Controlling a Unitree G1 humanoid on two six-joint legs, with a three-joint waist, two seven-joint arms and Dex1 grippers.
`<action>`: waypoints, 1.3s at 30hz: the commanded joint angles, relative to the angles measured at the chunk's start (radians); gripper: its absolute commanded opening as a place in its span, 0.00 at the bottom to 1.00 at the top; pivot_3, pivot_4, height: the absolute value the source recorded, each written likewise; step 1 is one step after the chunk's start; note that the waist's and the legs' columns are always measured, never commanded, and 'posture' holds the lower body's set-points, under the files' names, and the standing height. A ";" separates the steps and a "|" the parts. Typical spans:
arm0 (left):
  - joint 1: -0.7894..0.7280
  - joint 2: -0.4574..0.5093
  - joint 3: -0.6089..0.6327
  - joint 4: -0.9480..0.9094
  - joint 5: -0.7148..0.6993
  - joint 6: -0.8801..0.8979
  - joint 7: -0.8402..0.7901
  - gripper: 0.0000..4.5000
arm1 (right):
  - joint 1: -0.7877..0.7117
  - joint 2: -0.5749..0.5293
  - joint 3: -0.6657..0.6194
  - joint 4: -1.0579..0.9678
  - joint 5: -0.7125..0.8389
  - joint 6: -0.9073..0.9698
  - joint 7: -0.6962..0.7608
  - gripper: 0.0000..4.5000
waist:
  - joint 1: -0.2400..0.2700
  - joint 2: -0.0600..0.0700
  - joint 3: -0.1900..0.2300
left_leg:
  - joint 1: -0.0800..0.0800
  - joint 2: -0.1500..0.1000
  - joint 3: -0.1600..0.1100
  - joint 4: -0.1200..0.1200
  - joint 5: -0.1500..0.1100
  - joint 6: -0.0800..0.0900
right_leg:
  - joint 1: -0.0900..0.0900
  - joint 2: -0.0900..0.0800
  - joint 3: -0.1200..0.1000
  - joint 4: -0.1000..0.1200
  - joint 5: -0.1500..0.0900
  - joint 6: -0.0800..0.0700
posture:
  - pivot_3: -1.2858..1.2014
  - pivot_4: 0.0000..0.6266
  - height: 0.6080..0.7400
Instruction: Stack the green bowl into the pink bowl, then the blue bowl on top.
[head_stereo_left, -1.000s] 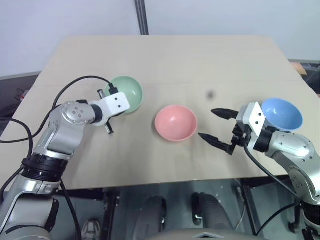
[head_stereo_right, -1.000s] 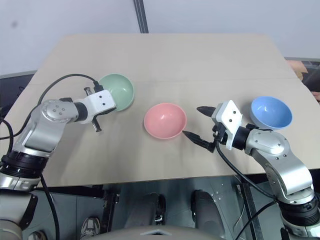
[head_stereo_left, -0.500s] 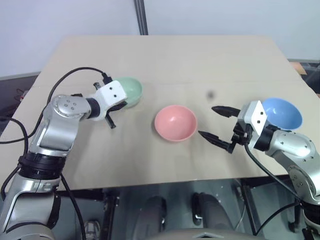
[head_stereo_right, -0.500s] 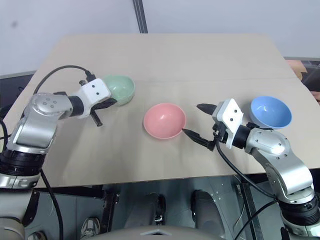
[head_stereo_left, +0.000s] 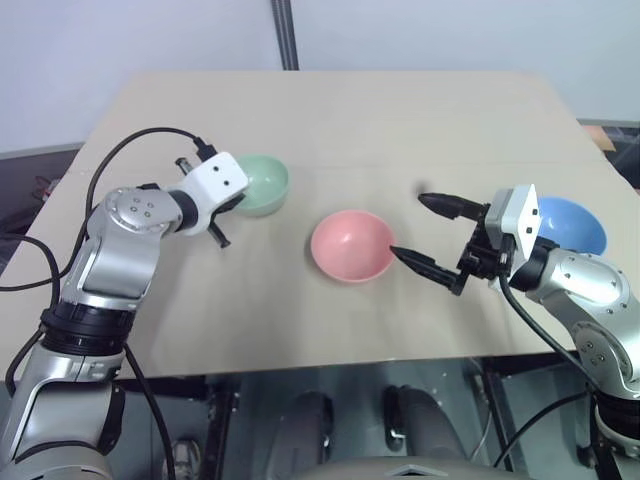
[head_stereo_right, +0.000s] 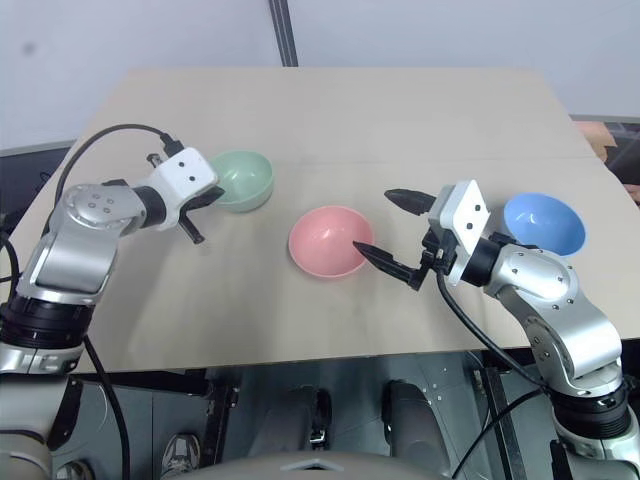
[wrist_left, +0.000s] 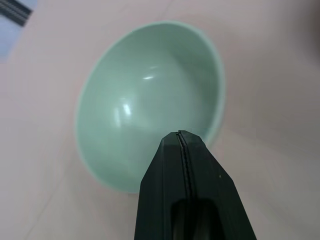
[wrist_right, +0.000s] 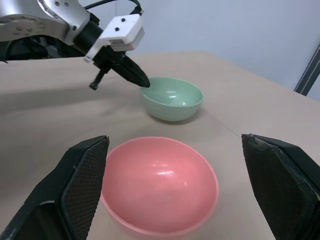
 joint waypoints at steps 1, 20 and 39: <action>-0.033 -0.012 -0.033 0.022 0.062 -0.043 0.055 0.00 | -0.017 -0.002 -0.023 -0.022 0.016 -0.023 -0.012 0.99 | 0.000 0.000 0.000 | 0.000 0.000 0.000 0.000 0.000 0.000 | 0.000 0.000 0.000 0.000 0.000 0.000 | 0.52 0.24 1.00; -0.089 -0.070 -0.094 0.154 0.092 -0.196 0.011 0.00 | 0.011 -0.014 -0.033 -0.039 0.009 -0.022 -0.050 0.99 | 0.000 0.000 0.000 | 0.000 0.000 0.000 0.001 0.000 0.000 | 0.000 0.000 0.000 0.000 0.000 0.000 | 0.52 0.24 1.00; -0.086 -0.110 -0.011 0.162 0.045 -0.238 0.037 0.00 | 0.031 -0.018 -0.027 -0.053 0.001 -0.025 -0.070 0.99 | 0.000 0.000 0.000 | 0.000 0.000 0.000 0.001 0.000 0.000 | 0.000 0.000 0.000 0.001 0.000 0.000 | 0.52 0.24 1.00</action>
